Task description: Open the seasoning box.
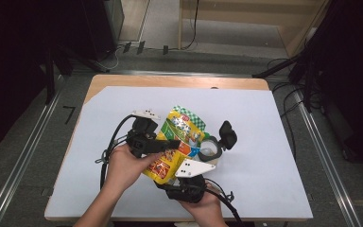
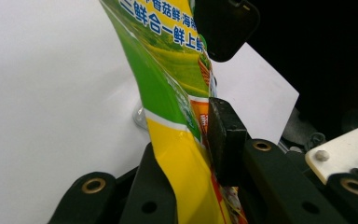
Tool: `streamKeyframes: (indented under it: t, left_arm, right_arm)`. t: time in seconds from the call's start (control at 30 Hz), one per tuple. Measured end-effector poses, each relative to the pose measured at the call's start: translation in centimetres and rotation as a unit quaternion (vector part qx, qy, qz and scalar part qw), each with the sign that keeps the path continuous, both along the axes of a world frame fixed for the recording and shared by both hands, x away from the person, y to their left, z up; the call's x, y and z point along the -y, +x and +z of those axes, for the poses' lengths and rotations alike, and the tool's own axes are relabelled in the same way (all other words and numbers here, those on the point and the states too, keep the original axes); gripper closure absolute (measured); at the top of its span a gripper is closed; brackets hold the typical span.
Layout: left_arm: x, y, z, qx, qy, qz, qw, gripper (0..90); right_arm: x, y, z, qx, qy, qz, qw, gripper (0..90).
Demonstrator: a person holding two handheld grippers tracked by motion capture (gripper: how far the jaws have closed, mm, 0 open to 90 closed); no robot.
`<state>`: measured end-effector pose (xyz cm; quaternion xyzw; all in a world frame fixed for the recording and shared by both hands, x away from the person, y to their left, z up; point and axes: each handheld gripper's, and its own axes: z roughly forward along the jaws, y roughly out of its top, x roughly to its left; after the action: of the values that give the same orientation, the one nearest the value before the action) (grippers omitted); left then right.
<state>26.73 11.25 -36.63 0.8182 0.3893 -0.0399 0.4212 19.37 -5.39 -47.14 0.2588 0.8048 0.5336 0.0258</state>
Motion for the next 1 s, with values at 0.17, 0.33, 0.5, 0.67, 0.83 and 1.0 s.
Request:
streamKeyframes:
  t: [0.17, 0.33, 0.5, 0.67, 0.83, 1.0]
  left_arm:
    - [0.5, 0.5, -0.2, -0.024, 0.009, 0.009, 0.9996, 81.2]
    - [0.8, 0.7, -0.3, -0.036, 0.013, 0.011, 0.9992, 81.5]
    - [1.0, 0.7, -0.3, -0.037, 0.020, 0.013, 0.9990, 81.6]
    - [1.7, 0.5, -0.4, -0.031, 0.042, 0.016, 0.9985, 82.9]
    - [1.9, 0.4, -0.4, -0.031, 0.042, 0.017, 0.9985, 83.3]
    - [2.0, 0.4, -0.3, -0.030, 0.035, 0.018, 0.9988, 82.4]
  right_arm:
    - [0.2, 0.0, 0.0, -0.010, -0.005, -0.002, 0.9999, 60.1]
    - [0.0, -0.3, 0.2, -0.002, -0.021, -0.001, 0.9998, 58.8]
    - [0.0, -0.5, 0.3, -0.001, -0.032, -0.002, 0.9995, 57.8]
    - [-0.3, -0.6, 0.4, 0.002, -0.054, 0.001, 0.9986, 56.5]
    - [-0.4, -0.7, 0.3, 0.003, -0.062, -0.004, 0.9981, 58.5]
    - [-0.1, -0.3, 0.4, -0.010, -0.046, -0.004, 0.9989, 62.4]
